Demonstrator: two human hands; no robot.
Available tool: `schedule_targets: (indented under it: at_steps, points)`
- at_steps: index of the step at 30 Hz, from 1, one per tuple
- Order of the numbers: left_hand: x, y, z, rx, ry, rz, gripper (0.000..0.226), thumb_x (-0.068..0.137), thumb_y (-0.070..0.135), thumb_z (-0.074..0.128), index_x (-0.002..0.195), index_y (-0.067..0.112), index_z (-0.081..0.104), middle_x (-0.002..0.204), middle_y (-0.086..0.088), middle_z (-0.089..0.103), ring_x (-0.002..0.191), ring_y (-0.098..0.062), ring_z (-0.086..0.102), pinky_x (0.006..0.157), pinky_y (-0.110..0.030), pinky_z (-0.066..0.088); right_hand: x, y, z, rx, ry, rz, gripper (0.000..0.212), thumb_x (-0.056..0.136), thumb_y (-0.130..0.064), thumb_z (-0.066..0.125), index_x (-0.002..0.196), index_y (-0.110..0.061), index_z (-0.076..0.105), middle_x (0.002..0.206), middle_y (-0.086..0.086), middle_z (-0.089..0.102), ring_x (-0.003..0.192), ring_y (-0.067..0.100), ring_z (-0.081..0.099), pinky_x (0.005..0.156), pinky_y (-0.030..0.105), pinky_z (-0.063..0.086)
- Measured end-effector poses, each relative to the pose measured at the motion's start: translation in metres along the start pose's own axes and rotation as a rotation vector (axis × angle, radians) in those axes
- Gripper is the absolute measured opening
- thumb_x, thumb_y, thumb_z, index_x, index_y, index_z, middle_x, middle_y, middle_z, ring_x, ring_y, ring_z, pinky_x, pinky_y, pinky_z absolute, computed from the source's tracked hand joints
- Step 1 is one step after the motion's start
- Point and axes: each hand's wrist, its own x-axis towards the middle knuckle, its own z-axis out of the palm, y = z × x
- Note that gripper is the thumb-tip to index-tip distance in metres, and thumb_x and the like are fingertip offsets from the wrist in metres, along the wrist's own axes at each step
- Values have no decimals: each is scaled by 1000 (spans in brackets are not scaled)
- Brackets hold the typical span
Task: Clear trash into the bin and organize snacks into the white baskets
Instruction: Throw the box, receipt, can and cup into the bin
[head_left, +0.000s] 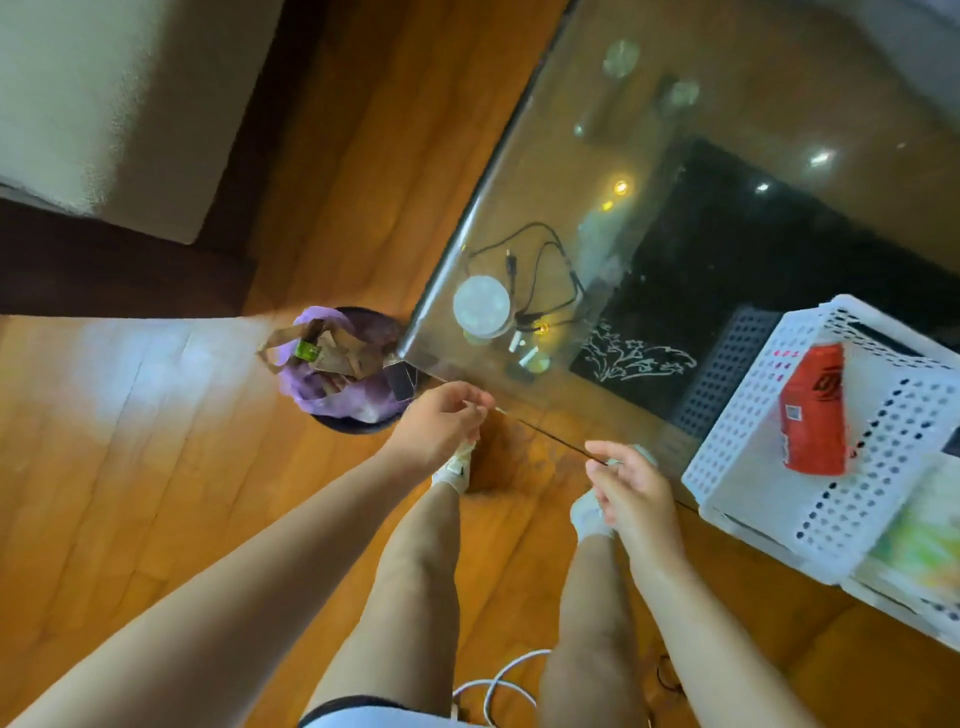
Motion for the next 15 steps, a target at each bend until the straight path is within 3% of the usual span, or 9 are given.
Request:
schedule_targets:
  at_steps: [3,6,8,10,13,15]
  points:
    - [-4,30,43,-3,5,24,15,90,4,49,94,10,62,60,4,51,50,-2,47,46,-9,36,-4,12,-51,85,46,-45,21,88,-14,57,88,-32,67,54,-20,56,61,4,51,60,21,44]
    - [-10,56,97,-27,15,28,19,90,3,48,88,16,62,58,4,48,40,2,42,40,-7,32,-7,24,-111,158,128,-112,26,87,-8,57,84,-31,67,52,-21,55,53,-2,49,56,15,37]
    - [-13,71,141,-70,-4,23,23,91,5,48,83,22,61,58,3,48,47,-4,44,44,-12,34,-10,31,-155,195,187,-138,29,86,-5,56,83,-32,66,52,-20,54,50,-3,48,51,10,36]
    - [-13,84,188,-68,-34,14,23,91,5,49,82,22,62,60,2,48,53,-9,43,46,-16,34,-11,39,-198,213,241,-154,26,86,-5,56,86,-29,66,53,-13,51,49,-1,44,52,14,35]
    - [-12,101,263,24,-111,-12,20,89,6,50,103,10,64,62,1,50,54,-10,41,48,-18,33,-6,52,-260,250,343,-131,20,86,-6,57,92,-22,67,66,-9,55,62,2,49,61,19,39]
    - [-9,110,307,79,-75,-31,33,88,10,55,122,8,53,77,-1,55,64,-13,49,56,-22,37,0,61,-295,257,421,-126,21,87,-8,58,89,-28,65,74,-10,56,74,9,54,64,20,40]
